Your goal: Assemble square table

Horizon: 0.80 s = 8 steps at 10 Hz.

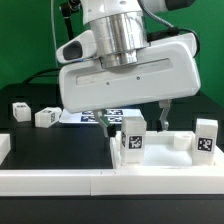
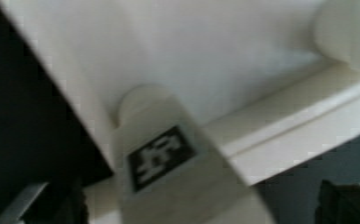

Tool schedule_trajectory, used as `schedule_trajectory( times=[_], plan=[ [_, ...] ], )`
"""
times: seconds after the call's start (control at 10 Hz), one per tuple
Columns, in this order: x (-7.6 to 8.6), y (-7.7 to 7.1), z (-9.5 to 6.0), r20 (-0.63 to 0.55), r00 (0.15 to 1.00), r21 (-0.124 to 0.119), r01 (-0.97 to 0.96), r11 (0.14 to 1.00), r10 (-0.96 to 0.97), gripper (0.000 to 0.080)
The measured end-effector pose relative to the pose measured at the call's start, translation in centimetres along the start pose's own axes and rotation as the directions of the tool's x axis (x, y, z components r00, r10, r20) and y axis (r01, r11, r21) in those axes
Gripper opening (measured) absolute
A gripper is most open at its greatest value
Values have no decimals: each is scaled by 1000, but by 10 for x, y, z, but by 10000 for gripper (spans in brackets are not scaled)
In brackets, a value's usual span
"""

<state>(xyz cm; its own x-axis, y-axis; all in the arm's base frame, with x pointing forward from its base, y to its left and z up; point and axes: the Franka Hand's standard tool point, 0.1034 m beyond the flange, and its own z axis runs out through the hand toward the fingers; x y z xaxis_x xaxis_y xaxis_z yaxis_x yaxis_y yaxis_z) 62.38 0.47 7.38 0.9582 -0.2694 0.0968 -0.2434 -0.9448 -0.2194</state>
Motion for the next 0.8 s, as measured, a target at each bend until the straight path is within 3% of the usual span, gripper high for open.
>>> schedule_trajectory(
  times=[0.2, 0.3, 0.4, 0.6, 0.7, 0.8],
  plan=[
    [7, 2, -3, 1, 954, -60, 301, 952, -301, 648],
    [7, 1, -2, 12, 920, -74, 391, 917, -392, 648],
    [8, 1, -2, 10, 927, -72, 375, 924, -375, 648],
    [7, 1, -2, 9, 931, -69, 366, 928, -366, 382],
    [7, 1, -2, 7, 938, -69, 346, 936, -346, 288],
    [8, 1, -2, 2, 955, -68, 297, 953, -297, 288]
  ],
)
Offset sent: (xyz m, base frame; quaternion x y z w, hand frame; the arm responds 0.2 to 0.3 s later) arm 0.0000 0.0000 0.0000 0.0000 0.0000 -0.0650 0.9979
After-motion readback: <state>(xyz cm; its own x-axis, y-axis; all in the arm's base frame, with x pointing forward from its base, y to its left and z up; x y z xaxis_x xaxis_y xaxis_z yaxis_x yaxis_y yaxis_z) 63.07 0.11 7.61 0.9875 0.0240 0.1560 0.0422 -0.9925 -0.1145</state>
